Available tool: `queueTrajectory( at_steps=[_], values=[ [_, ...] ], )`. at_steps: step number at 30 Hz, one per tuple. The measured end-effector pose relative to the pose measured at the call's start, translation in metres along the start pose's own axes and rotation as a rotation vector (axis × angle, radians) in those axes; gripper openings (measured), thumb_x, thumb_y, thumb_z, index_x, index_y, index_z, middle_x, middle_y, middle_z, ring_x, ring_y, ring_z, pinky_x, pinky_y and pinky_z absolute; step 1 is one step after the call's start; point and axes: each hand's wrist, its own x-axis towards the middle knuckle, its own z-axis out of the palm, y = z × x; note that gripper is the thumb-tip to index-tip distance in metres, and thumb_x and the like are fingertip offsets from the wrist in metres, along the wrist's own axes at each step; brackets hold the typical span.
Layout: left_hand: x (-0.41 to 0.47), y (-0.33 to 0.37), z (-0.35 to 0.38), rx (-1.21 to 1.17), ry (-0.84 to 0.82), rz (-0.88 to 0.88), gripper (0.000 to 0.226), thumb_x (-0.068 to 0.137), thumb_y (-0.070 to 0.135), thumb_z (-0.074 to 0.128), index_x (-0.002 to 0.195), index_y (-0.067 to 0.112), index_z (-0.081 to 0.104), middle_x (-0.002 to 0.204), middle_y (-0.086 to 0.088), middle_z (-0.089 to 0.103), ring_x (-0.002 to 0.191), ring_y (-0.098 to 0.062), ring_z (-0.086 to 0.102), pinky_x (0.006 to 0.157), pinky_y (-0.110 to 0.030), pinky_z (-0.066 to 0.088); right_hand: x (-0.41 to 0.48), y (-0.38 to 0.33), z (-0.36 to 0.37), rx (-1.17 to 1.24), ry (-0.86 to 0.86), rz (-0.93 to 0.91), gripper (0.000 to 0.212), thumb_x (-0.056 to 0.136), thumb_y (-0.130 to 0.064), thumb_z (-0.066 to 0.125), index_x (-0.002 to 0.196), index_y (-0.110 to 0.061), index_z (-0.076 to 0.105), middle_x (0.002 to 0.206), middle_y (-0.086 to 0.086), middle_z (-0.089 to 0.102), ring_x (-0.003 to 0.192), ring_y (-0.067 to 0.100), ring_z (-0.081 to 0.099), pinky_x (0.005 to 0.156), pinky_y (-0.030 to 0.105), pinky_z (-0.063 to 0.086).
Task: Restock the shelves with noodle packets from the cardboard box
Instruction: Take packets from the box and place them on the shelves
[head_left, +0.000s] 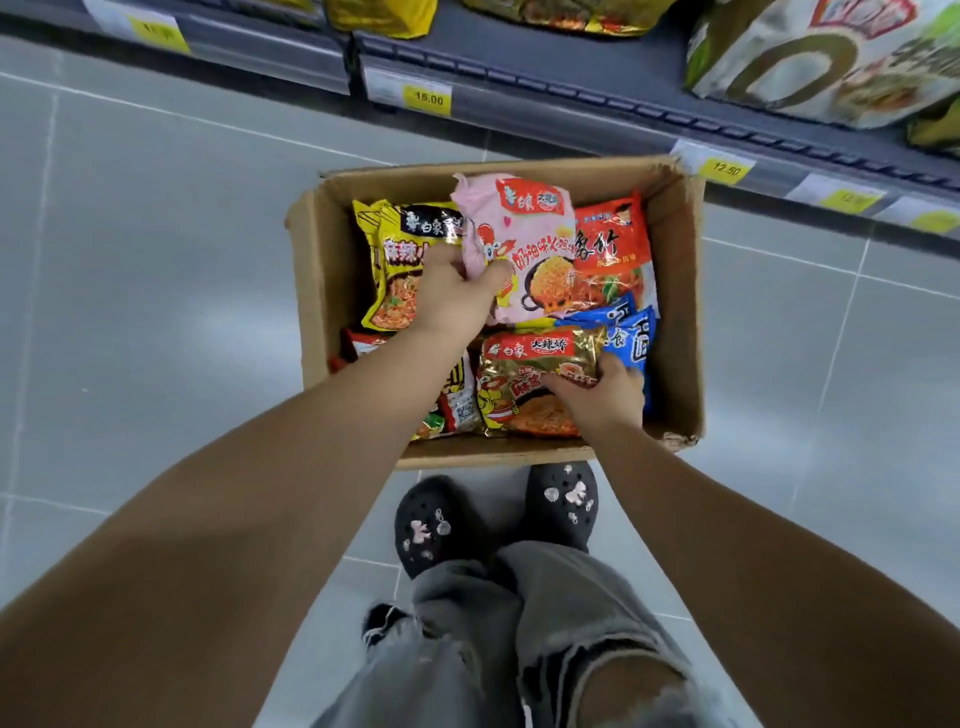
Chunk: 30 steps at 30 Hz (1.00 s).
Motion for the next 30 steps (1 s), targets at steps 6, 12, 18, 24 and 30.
queueTrajectory(
  at_steps=[6,12,18,24,30],
  values=[
    [-0.062,0.048,-0.052,-0.084,0.135,-0.058,0.041,0.069,0.032,0.074,0.098,0.02,0.048,0.086,-0.006,0.066,0.076,-0.026,0.068,0.075,-0.036,0.056,-0.07,-0.015,-0.048,0.131,0.038,-0.095,0.038,0.079,-0.036,0.072,0.105,-0.021,0.048,0.086,-0.009,0.06,0.076,0.015,0.059,0.062,0.026,0.045],
    [-0.156,0.148,-0.119,-0.027,0.103,-0.006,0.051,0.044,0.053,0.072,0.087,0.027,0.062,0.082,0.002,0.071,0.082,-0.025,0.07,0.075,-0.046,0.058,-0.199,-0.059,-0.151,0.303,0.262,-0.01,0.031,0.077,-0.028,0.07,0.099,-0.021,0.05,0.07,-0.011,0.051,0.065,0.017,0.052,0.059,0.025,0.036],
    [-0.311,0.274,-0.177,-0.095,-0.068,0.231,0.036,0.073,0.024,0.075,0.097,0.025,0.049,0.084,0.003,0.062,0.067,-0.012,0.062,0.06,-0.022,0.054,-0.329,-0.093,-0.249,0.513,0.392,-0.057,0.029,0.077,-0.023,0.07,0.097,-0.018,0.05,0.074,-0.011,0.055,0.075,0.021,0.058,0.067,0.029,0.045],
    [-0.43,0.405,-0.216,-0.052,-0.217,0.505,0.038,0.076,0.008,0.071,0.105,0.01,0.046,0.068,-0.004,0.054,0.03,-0.007,0.048,0.034,-0.015,0.038,-0.445,-0.123,-0.352,0.611,0.562,-0.228,0.027,0.08,-0.025,0.071,0.099,-0.015,0.055,0.082,0.002,0.058,0.077,0.021,0.054,0.061,0.027,0.04],
    [-0.522,0.509,-0.221,-0.049,-0.239,0.8,0.035,0.074,0.014,0.074,0.101,0.015,0.052,0.08,-0.003,0.059,0.054,-0.017,0.056,0.046,-0.024,0.048,-0.511,-0.126,-0.464,0.504,0.735,-0.358,0.052,0.081,-0.043,0.066,0.121,-0.015,0.05,0.1,0.002,0.059,0.09,0.027,0.055,0.065,0.031,0.037]
  ],
)
